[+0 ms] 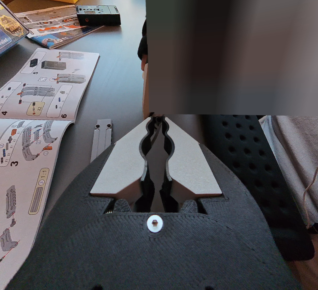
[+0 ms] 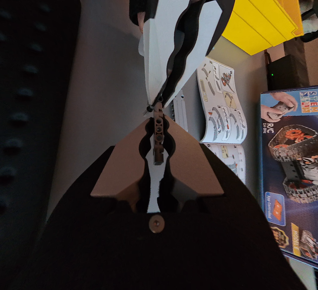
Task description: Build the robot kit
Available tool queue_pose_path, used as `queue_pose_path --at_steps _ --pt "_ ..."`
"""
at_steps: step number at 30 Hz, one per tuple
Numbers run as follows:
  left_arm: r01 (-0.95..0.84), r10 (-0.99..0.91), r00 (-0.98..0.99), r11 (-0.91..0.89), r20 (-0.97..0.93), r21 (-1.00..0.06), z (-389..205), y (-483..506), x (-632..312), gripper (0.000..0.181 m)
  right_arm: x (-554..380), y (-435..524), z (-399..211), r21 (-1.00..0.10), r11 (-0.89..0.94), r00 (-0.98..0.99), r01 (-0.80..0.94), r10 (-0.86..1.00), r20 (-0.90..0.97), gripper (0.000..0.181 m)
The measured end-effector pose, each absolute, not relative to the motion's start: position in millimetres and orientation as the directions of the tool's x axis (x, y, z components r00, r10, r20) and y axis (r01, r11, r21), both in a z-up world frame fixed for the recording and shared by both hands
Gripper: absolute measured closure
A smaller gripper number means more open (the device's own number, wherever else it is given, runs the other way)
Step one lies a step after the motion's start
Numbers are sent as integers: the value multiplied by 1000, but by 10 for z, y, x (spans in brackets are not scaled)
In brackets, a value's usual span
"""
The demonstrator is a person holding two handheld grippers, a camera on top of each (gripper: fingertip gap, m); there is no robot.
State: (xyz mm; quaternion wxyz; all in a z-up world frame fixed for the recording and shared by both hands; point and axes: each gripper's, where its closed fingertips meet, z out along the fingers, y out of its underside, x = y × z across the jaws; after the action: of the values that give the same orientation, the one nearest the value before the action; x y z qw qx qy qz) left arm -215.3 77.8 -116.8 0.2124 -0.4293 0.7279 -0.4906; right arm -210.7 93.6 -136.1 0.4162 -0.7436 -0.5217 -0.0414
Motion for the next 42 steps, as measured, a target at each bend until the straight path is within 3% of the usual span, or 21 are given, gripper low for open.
queue_pose_path --at_steps 6,11,16,29,32,42 --pt "-393 -830 -557 232 30 -890 -1197 738 -2151 174 -2149 882 -1440 -653 -183 494 735 804 331 174" --pt "-410 -826 -563 267 12 -872 -1265 700 -2148 174 -2154 859 -1524 -599 -202 477 775 810 342 174" --pt "-354 -839 -544 224 6 -908 -1073 735 -2152 174 -2149 847 -1264 -715 -174 518 677 803 295 175" --pt "-382 -843 -538 253 -9 -889 -1144 738 -2154 175 -2228 801 -1157 -798 -103 490 594 833 258 166" --pt "-378 -844 -536 226 13 -898 -1113 723 -2145 175 -2187 819 -1186 -789 -141 511 597 825 239 174" --pt "-309 -832 -551 275 -64 -910 -1057 686 -2158 172 -2229 787 -1139 -833 -172 502 525 853 140 174"
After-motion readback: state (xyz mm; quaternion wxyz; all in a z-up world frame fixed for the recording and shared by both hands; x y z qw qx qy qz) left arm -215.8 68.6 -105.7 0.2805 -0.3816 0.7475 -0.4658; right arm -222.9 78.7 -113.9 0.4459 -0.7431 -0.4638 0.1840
